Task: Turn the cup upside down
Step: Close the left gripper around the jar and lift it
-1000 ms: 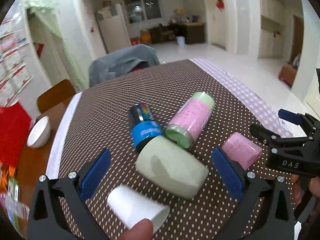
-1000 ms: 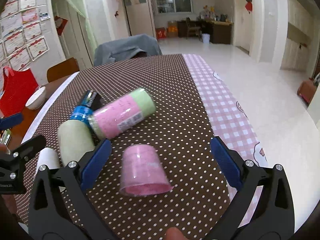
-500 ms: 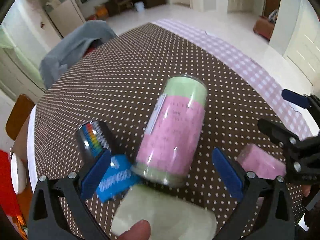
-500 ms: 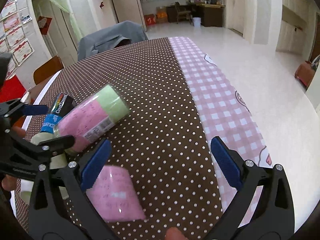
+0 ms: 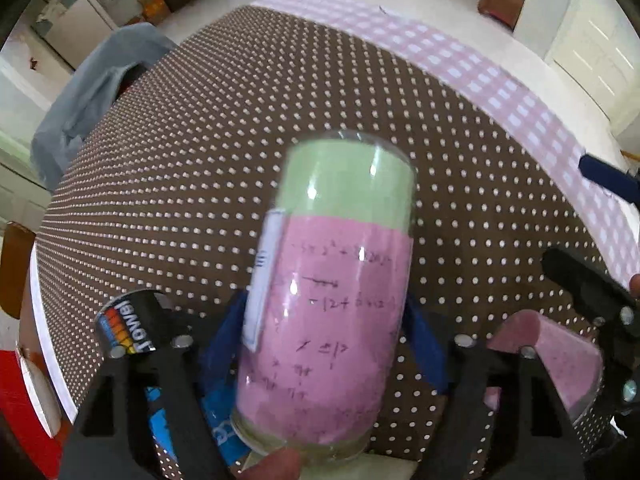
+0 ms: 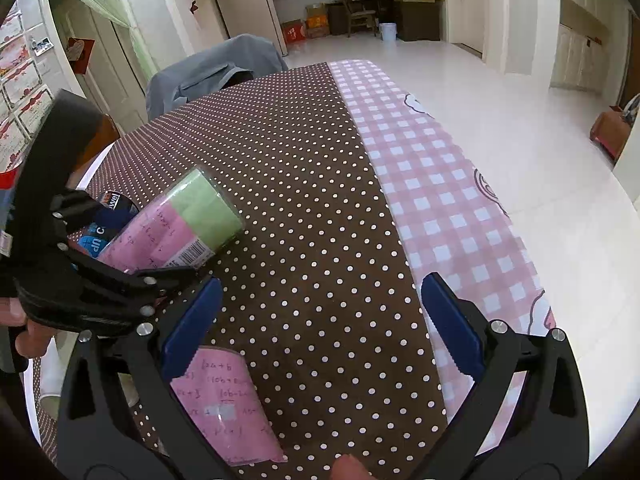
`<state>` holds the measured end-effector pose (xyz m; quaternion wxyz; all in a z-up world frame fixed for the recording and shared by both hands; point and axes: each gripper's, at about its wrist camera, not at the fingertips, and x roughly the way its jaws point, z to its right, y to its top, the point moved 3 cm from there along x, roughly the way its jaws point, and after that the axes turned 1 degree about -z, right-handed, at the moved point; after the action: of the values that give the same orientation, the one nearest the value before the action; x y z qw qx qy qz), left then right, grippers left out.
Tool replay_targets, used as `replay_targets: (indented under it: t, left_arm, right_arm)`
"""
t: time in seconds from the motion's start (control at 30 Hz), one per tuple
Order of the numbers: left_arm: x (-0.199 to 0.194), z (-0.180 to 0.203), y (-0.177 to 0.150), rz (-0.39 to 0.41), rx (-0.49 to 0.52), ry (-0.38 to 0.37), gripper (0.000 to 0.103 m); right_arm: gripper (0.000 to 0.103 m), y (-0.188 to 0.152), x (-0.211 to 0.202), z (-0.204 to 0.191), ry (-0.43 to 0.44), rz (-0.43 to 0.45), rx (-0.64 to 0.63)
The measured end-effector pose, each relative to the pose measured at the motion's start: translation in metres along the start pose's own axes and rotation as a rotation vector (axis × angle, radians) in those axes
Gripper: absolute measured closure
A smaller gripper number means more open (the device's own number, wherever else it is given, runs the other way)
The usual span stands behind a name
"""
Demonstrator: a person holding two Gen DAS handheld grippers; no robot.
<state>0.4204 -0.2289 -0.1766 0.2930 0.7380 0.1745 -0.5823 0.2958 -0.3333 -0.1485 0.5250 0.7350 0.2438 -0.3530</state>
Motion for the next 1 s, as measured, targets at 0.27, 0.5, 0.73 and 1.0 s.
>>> replay_targets:
  t: [0.27,0.5,0.73,1.0]
  left_arm:
    - [-0.014,-0.007,0.004,0.063,-0.048,-0.006,0.032]
    - [-0.062,-0.007,-0.007,0.198,-0.111,-0.006,0.032]
    - [-0.123,0.004,-0.046,0.305,-0.148,0.002,0.032]
    - [-0.165,0.038,-0.129,0.374,-0.205,0.016,0.032]
  right_arm:
    - [0.005,0.001,-0.001,0.004,-0.013,0.008,0.010]
    - [0.005,-0.001,-0.018,0.005,-0.024,0.037,0.021]
    - [0.005,-0.013,-0.063,-0.010,-0.017,0.105,-0.013]
    - [0.005,-0.052,-0.110,-0.033,0.021,0.159,-0.090]
